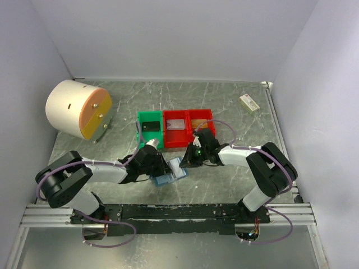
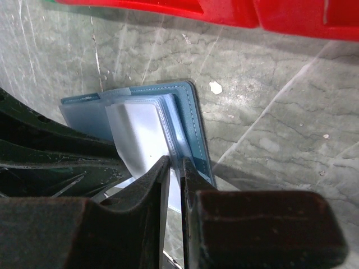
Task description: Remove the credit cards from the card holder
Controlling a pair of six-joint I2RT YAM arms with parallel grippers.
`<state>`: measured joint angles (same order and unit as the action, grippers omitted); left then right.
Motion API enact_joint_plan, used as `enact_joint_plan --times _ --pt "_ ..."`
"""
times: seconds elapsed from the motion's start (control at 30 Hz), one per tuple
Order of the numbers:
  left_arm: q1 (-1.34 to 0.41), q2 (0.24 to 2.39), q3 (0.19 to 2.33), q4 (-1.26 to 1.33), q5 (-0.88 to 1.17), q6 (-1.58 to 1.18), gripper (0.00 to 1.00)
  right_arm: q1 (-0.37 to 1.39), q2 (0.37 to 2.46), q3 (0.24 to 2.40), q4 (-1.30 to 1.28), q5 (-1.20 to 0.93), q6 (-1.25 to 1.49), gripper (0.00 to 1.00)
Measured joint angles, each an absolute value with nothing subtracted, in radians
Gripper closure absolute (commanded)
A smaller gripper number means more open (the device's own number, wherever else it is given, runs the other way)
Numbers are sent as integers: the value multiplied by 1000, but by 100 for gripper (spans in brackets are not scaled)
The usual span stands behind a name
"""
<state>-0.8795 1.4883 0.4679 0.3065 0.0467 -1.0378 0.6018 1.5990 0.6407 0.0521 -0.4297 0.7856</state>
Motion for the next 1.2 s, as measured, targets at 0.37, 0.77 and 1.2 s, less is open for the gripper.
enact_joint_plan --times 0.37,0.77,1.2 --pt "-878 1511 399 477 57 -1085 76 594 1597 642 52 -422 774 89" --pt "-879 1491 394 447 38 -1081 93 597 1580 632 39 -411 759 91" --pt "-880 1385 409 277 0 -1034 91 605 1579 632 29 -412 760 91"
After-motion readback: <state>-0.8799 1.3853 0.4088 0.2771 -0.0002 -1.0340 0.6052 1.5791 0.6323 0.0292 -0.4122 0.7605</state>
